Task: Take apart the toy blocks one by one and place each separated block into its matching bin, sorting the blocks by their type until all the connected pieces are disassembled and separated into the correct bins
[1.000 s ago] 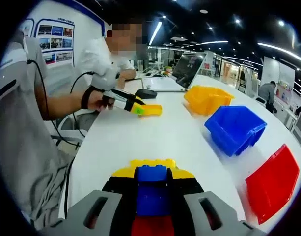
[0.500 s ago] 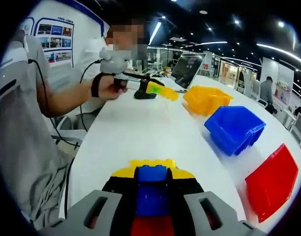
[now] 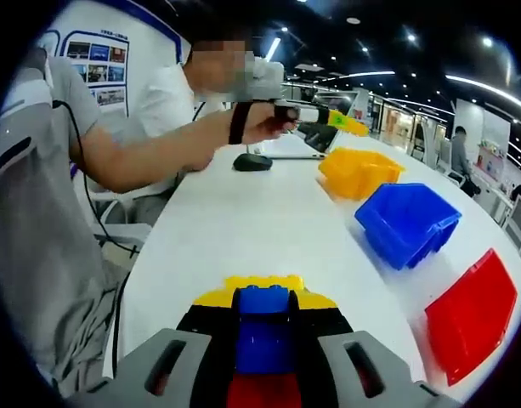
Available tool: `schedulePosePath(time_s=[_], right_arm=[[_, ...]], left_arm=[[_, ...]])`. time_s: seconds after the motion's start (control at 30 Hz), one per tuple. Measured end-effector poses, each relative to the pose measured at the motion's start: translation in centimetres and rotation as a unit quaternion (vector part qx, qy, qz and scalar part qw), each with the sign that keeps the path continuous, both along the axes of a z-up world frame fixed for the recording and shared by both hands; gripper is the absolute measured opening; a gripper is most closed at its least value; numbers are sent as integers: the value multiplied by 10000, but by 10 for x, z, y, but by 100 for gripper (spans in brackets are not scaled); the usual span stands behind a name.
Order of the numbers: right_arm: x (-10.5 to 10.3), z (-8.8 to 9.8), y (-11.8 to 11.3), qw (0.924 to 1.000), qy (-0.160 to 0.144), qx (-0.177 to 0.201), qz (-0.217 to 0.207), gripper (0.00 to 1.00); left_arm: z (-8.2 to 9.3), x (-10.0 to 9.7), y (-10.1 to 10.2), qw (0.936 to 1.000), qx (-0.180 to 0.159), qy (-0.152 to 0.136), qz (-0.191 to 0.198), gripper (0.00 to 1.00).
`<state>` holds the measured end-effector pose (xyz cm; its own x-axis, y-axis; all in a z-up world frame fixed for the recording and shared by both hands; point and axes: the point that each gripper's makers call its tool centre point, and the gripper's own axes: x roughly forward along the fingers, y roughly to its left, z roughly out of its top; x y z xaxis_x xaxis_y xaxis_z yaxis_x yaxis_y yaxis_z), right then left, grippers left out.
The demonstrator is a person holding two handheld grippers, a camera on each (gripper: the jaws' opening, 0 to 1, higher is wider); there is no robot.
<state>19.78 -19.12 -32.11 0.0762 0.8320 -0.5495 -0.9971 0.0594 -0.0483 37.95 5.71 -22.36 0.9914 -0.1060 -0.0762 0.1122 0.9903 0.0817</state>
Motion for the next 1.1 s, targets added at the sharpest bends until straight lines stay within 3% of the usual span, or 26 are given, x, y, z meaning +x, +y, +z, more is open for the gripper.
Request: schedulePosePath(time_s=[0.13, 0.27, 0.4, 0.53, 0.63, 0.77, 0.9, 0.97, 1.0, 1.1], right_arm=[[0, 0, -1, 10000, 22, 2, -4, 25], [-1, 0, -1, 10000, 40, 11, 0, 25], [-1, -1, -1, 10000, 44, 9, 3, 25], [-1, 0, -1, 10000, 55, 30, -13, 25], [-1, 0, -1, 10000, 49, 27, -20, 25], [-1, 0, -2, 10000, 69, 51, -33, 25], [-1, 0, -1, 10000, 49, 43, -51, 25], [0, 0, -1, 10000, 49, 37, -67, 25], [0, 0, -1, 10000, 51, 36, -75, 25], [1, 0, -1, 9999, 41, 61, -101, 25]], left_arm=[[-19, 28, 12, 9996, -108, 224, 110, 24], [-31, 38, 19, 9990, -274, 338, 120, 24], [-32, 31, 28, 9963, -670, 474, 265, 35], [-19, 14, 28, 9964, -756, 304, 233, 38], [-13, -10, 9, 9978, -622, 203, -113, 34], [-25, -60, -32, 9966, -393, 463, -559, 35], [-37, -120, -92, 9819, -442, 831, -1645, 32], [-30, -138, -106, 9790, -499, 745, -1828, 31], [-26, -145, -114, 9774, -414, 628, -1974, 31], [-26, -160, -128, 9730, -236, 624, -2208, 31]])
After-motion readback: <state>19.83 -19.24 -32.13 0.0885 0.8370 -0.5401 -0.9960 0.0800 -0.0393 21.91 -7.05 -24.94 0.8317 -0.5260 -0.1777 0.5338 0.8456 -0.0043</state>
